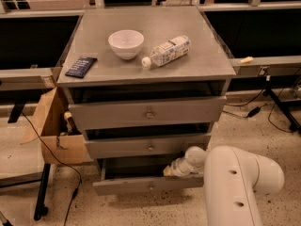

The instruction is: Open bottom drawer

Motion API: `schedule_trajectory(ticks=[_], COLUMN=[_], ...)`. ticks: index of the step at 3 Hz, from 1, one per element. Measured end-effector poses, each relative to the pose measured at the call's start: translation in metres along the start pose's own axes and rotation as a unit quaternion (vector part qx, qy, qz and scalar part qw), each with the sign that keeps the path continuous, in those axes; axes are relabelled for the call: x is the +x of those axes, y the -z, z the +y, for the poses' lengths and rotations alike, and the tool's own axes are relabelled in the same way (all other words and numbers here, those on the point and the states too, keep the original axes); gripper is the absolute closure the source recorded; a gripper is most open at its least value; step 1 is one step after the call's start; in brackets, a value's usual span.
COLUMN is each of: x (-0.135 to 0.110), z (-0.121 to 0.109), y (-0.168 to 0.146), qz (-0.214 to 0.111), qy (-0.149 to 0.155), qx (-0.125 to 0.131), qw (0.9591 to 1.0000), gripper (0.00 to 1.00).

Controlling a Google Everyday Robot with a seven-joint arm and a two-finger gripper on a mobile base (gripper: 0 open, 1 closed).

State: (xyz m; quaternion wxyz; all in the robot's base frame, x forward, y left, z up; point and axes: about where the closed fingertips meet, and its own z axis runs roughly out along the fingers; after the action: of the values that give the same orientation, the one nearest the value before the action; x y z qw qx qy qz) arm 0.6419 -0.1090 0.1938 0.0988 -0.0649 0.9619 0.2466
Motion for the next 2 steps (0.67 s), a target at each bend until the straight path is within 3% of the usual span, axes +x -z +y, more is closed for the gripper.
schedule_trajectory(ticks=[2], x=[0.0052], z=[0.0008], y=[-0.0007], qz=[0.009], qy=[0.003], qx=[-0.001], qw=[1.0000], gripper=[1.00])
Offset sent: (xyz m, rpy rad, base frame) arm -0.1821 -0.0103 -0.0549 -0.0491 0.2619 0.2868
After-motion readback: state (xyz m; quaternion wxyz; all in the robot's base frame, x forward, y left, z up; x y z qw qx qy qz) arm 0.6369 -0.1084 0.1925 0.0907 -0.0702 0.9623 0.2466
